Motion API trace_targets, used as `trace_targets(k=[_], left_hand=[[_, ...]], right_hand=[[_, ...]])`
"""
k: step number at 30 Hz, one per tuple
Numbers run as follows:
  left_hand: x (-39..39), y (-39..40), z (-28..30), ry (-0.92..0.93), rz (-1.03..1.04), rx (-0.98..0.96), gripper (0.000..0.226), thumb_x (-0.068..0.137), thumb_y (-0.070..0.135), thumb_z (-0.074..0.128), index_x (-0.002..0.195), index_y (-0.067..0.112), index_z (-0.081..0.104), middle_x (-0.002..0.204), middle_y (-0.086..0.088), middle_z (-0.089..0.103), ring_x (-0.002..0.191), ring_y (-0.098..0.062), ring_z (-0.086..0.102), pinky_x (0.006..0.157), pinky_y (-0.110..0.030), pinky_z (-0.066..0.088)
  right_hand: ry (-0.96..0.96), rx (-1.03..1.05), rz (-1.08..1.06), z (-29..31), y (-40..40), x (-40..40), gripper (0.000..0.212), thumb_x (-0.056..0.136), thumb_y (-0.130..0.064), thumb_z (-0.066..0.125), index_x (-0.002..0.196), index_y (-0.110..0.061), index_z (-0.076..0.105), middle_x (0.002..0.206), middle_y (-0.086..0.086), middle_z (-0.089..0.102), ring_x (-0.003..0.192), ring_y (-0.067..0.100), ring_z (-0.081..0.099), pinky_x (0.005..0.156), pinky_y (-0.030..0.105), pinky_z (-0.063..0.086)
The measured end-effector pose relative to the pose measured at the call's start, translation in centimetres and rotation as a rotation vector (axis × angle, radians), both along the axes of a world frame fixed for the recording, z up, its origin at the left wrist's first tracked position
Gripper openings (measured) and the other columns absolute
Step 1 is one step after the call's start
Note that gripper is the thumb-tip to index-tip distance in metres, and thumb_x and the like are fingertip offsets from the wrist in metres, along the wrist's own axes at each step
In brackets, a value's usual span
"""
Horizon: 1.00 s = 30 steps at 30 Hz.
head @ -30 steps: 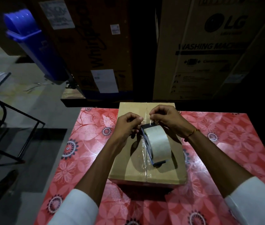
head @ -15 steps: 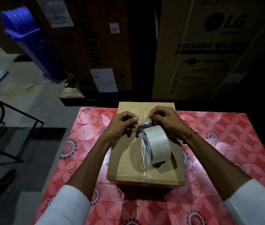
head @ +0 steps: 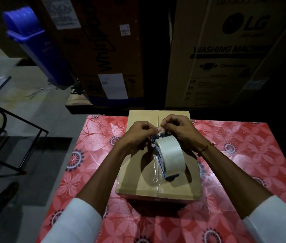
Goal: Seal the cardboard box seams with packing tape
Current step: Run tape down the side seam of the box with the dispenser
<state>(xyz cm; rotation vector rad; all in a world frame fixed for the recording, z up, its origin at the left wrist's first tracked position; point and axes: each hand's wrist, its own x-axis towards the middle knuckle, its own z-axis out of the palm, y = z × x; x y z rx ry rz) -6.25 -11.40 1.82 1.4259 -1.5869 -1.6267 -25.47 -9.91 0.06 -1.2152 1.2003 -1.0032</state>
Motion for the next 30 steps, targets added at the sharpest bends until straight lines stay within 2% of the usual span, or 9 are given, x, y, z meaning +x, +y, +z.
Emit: trace_targets(k=[3, 7, 11, 15, 19, 23, 25, 27, 30], left_hand=[[0.2, -0.1, -0.2, 0.012, 0.013, 0.002, 0.024, 0.097, 0.023, 0.061, 0.105, 0.0, 0.063, 0.073, -0.006, 0.058, 0.054, -0.014, 0.048, 0.043, -0.025, 0.04], [0.7, -0.2, -0.5, 0.036, 0.04, 0.005, 0.018, 0.099, 0.016, 0.059, 0.1, -0.001, 0.065, 0.07, -0.007, 0.054, 0.052, -0.013, 0.048, 0.043, -0.026, 0.039], [0.6, -0.3, -0.6, 0.025, 0.048, 0.008, 0.016, 0.1, 0.014, 0.056, 0.098, 0.002, 0.066, 0.07, -0.006, 0.055, 0.052, -0.012, 0.049, 0.044, -0.026, 0.041], [0.7, -0.2, -0.7, 0.037, 0.037, 0.004, 0.016, 0.102, 0.013, 0.054, 0.092, 0.008, 0.066, 0.07, -0.007, 0.055, 0.053, -0.012, 0.05, 0.045, -0.026, 0.042], [0.7, -0.1, -0.6, 0.058, 0.034, -0.006, 0.016, 0.102, 0.013, 0.053, 0.092, 0.009, 0.066, 0.069, -0.006, 0.054, 0.052, -0.01, 0.049, 0.044, -0.025, 0.041], [0.9, 0.0, -0.8, 0.082, 0.019, -0.029, 0.016, 0.103, 0.013, 0.052, 0.097, 0.007, 0.065, 0.074, -0.006, 0.057, 0.055, -0.011, 0.05, 0.044, -0.025, 0.041], [0.9, 0.1, -1.0, 0.087, 0.016, -0.042, 0.017, 0.103, 0.015, 0.051, 0.097, 0.007, 0.065, 0.077, -0.006, 0.059, 0.057, -0.012, 0.05, 0.045, -0.025, 0.041], [0.9, 0.2, -1.1, 0.088, 0.017, -0.058, 0.017, 0.103, 0.015, 0.051, 0.099, 0.005, 0.065, 0.075, -0.004, 0.061, 0.056, -0.011, 0.051, 0.046, -0.025, 0.042], [0.9, 0.3, -1.2, 0.087, 0.027, -0.072, 0.018, 0.103, 0.014, 0.05, 0.101, 0.004, 0.065, 0.071, -0.002, 0.059, 0.055, -0.011, 0.051, 0.046, -0.026, 0.042]], right_hand=[[-0.017, 0.009, 0.011, -0.1, 0.0, 0.0, 0.016, 0.098, -0.003, 0.056, 0.093, -0.009, 0.07, 0.092, 0.017, 0.062, 0.083, 0.027, 0.056, 0.072, 0.035, 0.049], [-0.052, 0.023, 0.012, -0.3, 0.0, -0.1, 0.015, 0.096, 0.0, 0.057, 0.101, -0.009, 0.069, 0.095, 0.014, 0.062, 0.084, 0.026, 0.054, 0.073, 0.036, 0.048], [-0.137, 0.109, 0.0, 0.1, -0.2, -0.3, 0.016, 0.097, -0.002, 0.058, 0.108, -0.009, 0.067, 0.097, 0.017, 0.06, 0.087, 0.029, 0.053, 0.075, 0.039, 0.046], [-0.225, 0.176, -0.042, 0.0, -0.2, -0.5, 0.018, 0.103, -0.012, 0.051, 0.115, -0.007, 0.063, 0.097, 0.019, 0.064, 0.09, 0.031, 0.055, 0.073, 0.035, 0.045], [-0.172, 0.156, -0.056, -0.2, -0.1, -0.2, 0.025, 0.104, -0.021, 0.051, 0.121, -0.007, 0.062, 0.102, 0.018, 0.064, 0.096, 0.031, 0.056, 0.083, 0.041, 0.045], [-0.15, 0.158, -0.036, 0.2, 0.2, -0.2, 0.036, 0.104, -0.026, 0.052, 0.122, 0.004, 0.061, 0.102, 0.018, 0.057, 0.095, 0.029, 0.051, 0.08, 0.037, 0.045], [-0.096, 0.159, 0.023, 0.6, 0.3, -0.5, 0.044, 0.102, -0.031, 0.053, 0.118, 0.01, 0.061, 0.1, 0.018, 0.057, 0.091, 0.028, 0.053, 0.075, 0.031, 0.049], [0.054, 0.119, 0.107, 1.0, 0.3, -0.8, 0.042, 0.1, -0.032, 0.057, 0.11, 0.007, 0.067, 0.099, 0.02, 0.064, 0.088, 0.032, 0.059, 0.073, 0.028, 0.052], [0.173, 0.089, 0.149, 1.1, 0.1, -1.0, 0.024, 0.095, -0.022, 0.066, 0.105, -0.001, 0.072, 0.106, 0.021, 0.072, 0.094, 0.029, 0.067, 0.084, 0.038, 0.055]])
